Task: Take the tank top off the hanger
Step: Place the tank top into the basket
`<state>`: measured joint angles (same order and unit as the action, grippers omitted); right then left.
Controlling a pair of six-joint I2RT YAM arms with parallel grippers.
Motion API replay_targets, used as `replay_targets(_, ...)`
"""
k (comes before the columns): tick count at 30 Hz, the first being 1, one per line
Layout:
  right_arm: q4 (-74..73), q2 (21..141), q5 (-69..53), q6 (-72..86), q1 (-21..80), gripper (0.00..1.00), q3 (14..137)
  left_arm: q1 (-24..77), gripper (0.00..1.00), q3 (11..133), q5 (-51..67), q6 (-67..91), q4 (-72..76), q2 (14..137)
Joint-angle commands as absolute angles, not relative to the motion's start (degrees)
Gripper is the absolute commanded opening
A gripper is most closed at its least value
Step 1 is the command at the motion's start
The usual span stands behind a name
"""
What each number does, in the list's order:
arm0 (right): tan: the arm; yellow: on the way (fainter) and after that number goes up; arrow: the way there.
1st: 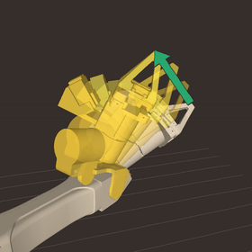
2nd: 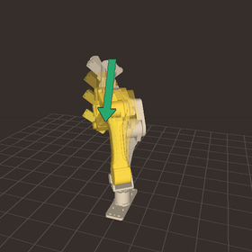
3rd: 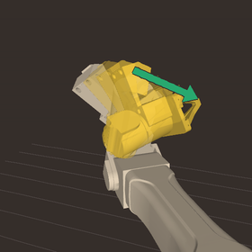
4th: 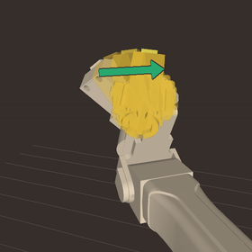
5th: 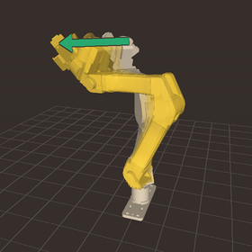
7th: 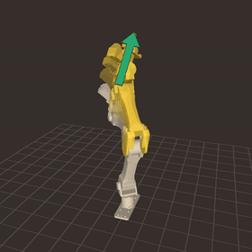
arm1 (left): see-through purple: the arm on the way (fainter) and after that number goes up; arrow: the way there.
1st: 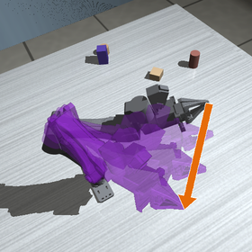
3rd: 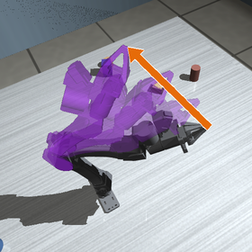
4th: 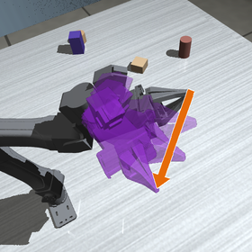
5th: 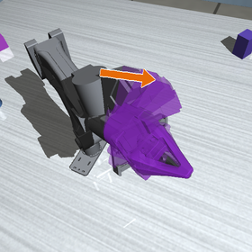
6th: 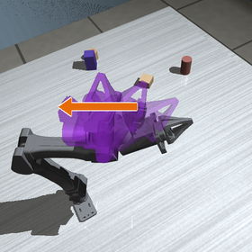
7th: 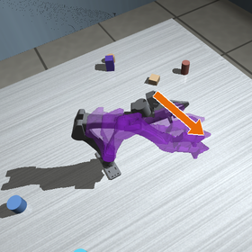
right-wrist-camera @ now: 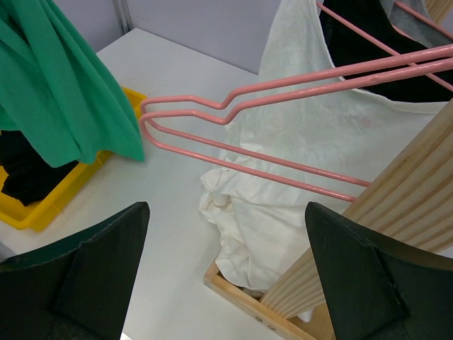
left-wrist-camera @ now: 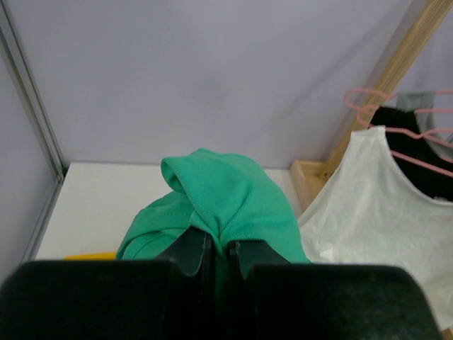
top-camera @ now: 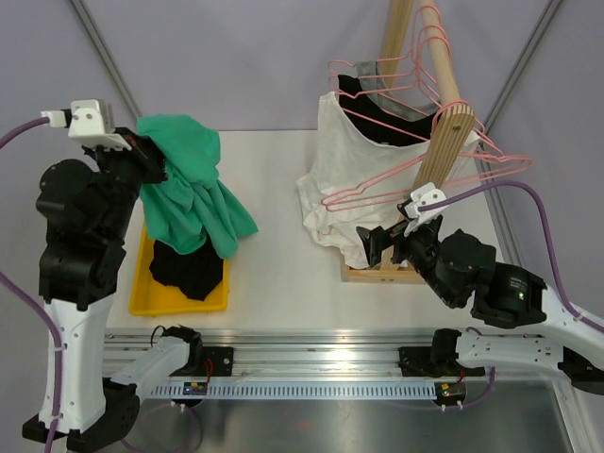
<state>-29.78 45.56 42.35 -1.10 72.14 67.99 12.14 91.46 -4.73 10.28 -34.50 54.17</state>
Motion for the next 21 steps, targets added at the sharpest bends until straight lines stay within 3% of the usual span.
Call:
replay_targets(1,-26.9,47.19,38.94,-1.23,69.88,1.0,67.5,11.87,0.0,96.14,-6.14,8.62,-35.41,52.65)
replay_targets(9,-25.58,48.43,30.94,-0.7,62.85,0.99,67.5,11.87,0.0,101.86,-12.47,4.31,-39.99,51.59)
replay_targets(21,-24.96,49.92,28.74,-0.35,61.17,0.99,67.41,11.87,0.0,105.91,-22.93,-3.78,-40.87,54.05)
